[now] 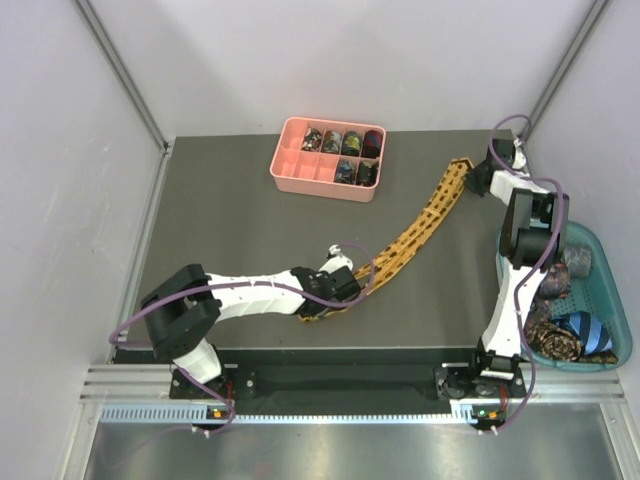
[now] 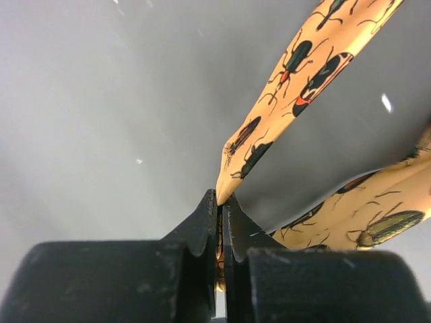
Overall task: Roll the ties
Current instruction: Flatten the tie
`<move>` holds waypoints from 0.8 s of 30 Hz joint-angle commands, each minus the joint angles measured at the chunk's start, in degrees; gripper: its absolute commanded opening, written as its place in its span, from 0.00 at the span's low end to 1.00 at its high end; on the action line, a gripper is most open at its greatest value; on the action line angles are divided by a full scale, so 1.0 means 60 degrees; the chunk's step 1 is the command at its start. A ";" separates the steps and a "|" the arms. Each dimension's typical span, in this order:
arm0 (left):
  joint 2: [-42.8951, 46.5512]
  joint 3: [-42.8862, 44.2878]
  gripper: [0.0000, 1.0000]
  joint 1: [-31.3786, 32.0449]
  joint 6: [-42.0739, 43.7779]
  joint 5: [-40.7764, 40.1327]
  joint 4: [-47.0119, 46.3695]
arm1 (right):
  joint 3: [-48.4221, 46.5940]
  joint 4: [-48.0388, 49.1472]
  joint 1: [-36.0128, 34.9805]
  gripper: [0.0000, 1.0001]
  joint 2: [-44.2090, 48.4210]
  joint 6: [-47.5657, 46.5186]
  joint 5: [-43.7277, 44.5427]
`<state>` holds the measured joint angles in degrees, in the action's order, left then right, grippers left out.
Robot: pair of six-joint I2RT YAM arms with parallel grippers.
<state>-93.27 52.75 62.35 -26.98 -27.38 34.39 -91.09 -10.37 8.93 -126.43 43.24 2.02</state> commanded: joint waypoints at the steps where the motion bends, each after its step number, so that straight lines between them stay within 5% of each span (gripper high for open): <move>1: 0.0325 0.0437 0.04 0.0039 0.0366 -0.1061 -0.0106 | -0.0419 0.0673 0.0167 0.00 -0.0461 0.0716 -0.0308; 7: 0.0838 0.0290 0.27 0.0418 0.0528 -0.0916 -0.0517 | -0.0683 0.1303 0.0314 0.00 -0.0813 0.1522 -0.0586; 14: 0.0678 0.0099 0.46 0.2145 -0.0892 -0.1223 -0.0167 | -0.0492 0.1655 0.0387 0.00 -0.0623 0.1772 -0.0178; 22: 0.0881 0.0129 0.51 0.2851 -0.1670 -0.1282 0.0186 | -0.0478 0.1655 0.0416 0.00 -0.0505 0.1306 -0.0307; 24: 0.1217 0.0114 0.52 0.2851 -0.1452 -0.0947 0.0041 | -0.0594 0.1466 0.0445 0.13 -0.0404 0.1041 -0.0731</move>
<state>-89.71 53.34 79.57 -34.59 -33.19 34.24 -93.12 -2.76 10.70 -130.23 52.16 -0.58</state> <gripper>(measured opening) 0.518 0.070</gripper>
